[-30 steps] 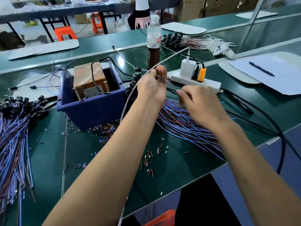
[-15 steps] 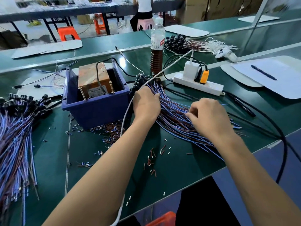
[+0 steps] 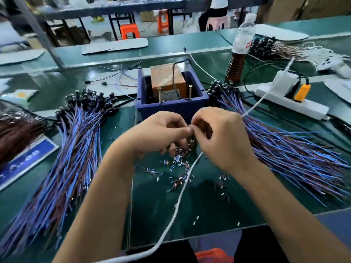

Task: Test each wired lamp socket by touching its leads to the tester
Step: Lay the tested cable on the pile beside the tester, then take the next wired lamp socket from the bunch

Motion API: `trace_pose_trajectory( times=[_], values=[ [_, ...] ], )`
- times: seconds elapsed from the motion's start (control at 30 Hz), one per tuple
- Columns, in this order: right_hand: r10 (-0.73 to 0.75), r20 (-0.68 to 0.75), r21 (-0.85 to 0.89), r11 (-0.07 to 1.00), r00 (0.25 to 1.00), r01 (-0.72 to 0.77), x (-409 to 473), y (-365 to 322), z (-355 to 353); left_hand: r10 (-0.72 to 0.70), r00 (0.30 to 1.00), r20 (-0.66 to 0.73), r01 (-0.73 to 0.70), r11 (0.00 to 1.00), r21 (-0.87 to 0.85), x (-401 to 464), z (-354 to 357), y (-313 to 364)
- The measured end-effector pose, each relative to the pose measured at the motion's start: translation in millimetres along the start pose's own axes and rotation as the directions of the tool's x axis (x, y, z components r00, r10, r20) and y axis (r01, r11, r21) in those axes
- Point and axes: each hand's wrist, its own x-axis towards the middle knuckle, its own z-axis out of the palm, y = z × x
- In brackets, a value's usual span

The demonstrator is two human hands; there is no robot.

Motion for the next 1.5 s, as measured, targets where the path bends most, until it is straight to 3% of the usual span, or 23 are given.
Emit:
trace_pose_trajectory(
  times=[0.07,0.13,0.2,0.27,0.3,0.33,0.43,0.6,0.7,0.8,0.87,0.97,1.07,1.13,1.3,1.43,1.5],
  values=[
    [-0.035,0.169,0.064,0.998,0.985,0.024,9,-25,29,-0.082,0.99,-0.114,0.082,0.997,-0.007,-23,-28,-22],
    [-0.034,0.347,0.123,0.992,0.937,-0.009,20,-49,59,-0.187,0.928,-0.321,0.182,0.982,-0.046,-39,-53,-43],
    [-0.047,0.511,0.104,0.995,0.858,-0.008,33,-70,91,-0.227,0.756,-0.614,0.284,0.959,-0.004,-44,-70,-65],
    [-0.047,0.624,0.069,0.998,0.78,0.005,44,-90,121,-0.126,0.485,-0.865,0.476,0.868,0.14,-44,-84,-83],
    [-0.035,0.662,0.045,0.999,0.749,0.007,47,-98,134,-0.064,0.377,-0.924,0.545,0.822,0.165,-44,-91,-91],
    [-0.015,0.688,0.009,1.0,0.726,0.013,50,-106,146,-0.028,0.32,-0.947,0.579,0.797,0.172,-43,-98,-98],
    [0.059,0.709,-0.135,0.99,0.703,0.052,55,-119,167,-0.056,0.342,-0.938,0.657,0.728,0.196,-33,-118,-115],
    [0.1,0.71,-0.192,0.98,0.697,0.054,57,-121,170,-0.096,0.401,-0.911,0.683,0.694,0.228,-20,-129,-127],
    [0.105,0.715,-0.192,0.98,0.691,0.049,53,-121,167,-0.029,0.33,-0.943,0.65,0.732,0.205,-18,-122,-123],
    [0.11,0.722,-0.156,0.988,0.683,0.005,52,-121,163,-0.058,0.202,-0.978,0.418,0.908,0.033,-21,-116,-107],
    [0.126,0.735,-0.109,0.992,0.666,-0.067,51,-119,161,-0.165,0.215,-0.963,0.091,0.985,-0.148,-25,-114,-89],
    [0.105,0.723,0.074,0.971,0.683,-0.228,48,-116,157,-0.208,0.256,-0.944,-0.269,0.923,-0.276,-32,-109,-60],
    [0.135,0.558,0.427,0.799,0.819,-0.423,45,-119,146,-0.161,0.274,-0.948,-0.356,0.899,-0.256,-32,-110,-37],
    [0.189,0.501,0.575,0.657,0.844,-0.489,47,-121,140,-0.144,0.312,-0.939,-0.296,0.924,-0.241,-25,-110,-31],
    [0.224,0.638,0.676,0.294,0.737,-0.675,53,-125,141,-0.136,0.294,-0.946,0.079,0.99,-0.118,-12,-96,-49],
    [0.285,0.759,0.612,-0.006,0.585,-0.791,61,-125,150,-0.16,0.385,-0.909,0.198,0.976,-0.088,-20,-81,-75],
    [0.349,0.785,0.575,-0.102,0.512,-0.812,66,-126,158,-0.163,0.438,-0.884,0.254,0.966,-0.052,-27,-80,-86]
  ],
)
